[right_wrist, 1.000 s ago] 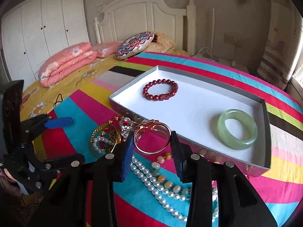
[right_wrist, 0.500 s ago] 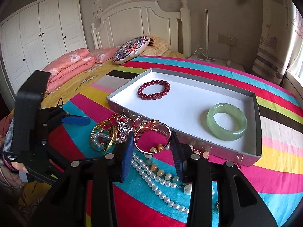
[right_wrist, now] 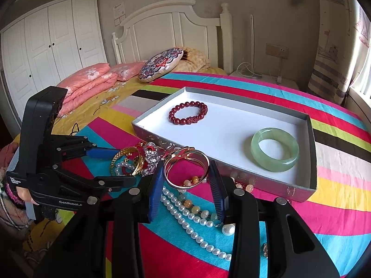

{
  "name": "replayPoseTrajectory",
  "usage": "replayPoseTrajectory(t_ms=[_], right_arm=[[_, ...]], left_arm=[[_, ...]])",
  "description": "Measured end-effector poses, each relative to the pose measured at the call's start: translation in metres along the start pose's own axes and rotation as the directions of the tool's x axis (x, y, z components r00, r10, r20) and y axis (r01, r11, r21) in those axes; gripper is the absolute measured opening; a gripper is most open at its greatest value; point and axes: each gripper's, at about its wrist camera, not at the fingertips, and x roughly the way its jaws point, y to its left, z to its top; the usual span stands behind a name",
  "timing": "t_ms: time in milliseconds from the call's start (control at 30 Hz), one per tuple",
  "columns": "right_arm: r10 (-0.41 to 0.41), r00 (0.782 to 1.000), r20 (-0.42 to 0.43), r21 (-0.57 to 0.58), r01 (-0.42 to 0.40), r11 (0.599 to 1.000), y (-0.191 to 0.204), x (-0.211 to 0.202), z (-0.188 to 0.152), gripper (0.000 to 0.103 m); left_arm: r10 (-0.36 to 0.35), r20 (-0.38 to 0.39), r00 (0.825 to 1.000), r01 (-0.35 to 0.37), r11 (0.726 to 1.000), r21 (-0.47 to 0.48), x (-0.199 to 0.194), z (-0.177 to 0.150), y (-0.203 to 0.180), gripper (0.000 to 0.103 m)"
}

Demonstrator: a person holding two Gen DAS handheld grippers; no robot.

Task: Organize jewelry
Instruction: 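Grasp the gold bangle with the left tool while the right tool holds the ring, then lower the gold bangle and ring into the box and open both tools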

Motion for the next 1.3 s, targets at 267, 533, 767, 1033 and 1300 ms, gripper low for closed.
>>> replayPoseTrajectory(t_ms=[267,533,767,1033,1300], right_arm=[[0.002,1.000,0.015,-0.010,-0.002,1.000,0.005,-0.003,0.000,0.037],[-0.009,0.999,0.033,-0.003,0.009,1.000,0.003,-0.010,0.002,0.038],[-0.010,0.999,0.037,0.004,0.010,1.000,0.000,-0.011,0.003,0.037],[-0.039,0.998,0.047,0.004,0.039,0.999,-0.009,-0.016,0.013,0.038],[-0.101,0.995,0.018,0.026,0.100,0.995,-0.043,-0.005,0.038,0.037]], left_arm=[[0.000,0.066,0.998,0.000,1.000,0.003,-0.022,-0.004,-0.004,0.061],[0.007,0.118,0.993,-0.010,1.000,0.026,-0.040,-0.001,-0.011,0.061],[0.007,0.134,0.991,-0.012,0.999,0.035,-0.046,0.004,-0.014,0.061],[-0.027,0.137,0.990,0.017,0.997,0.071,-0.039,0.030,-0.021,0.061],[-0.065,0.147,0.987,0.052,0.995,0.090,-0.018,0.082,-0.028,0.061]])
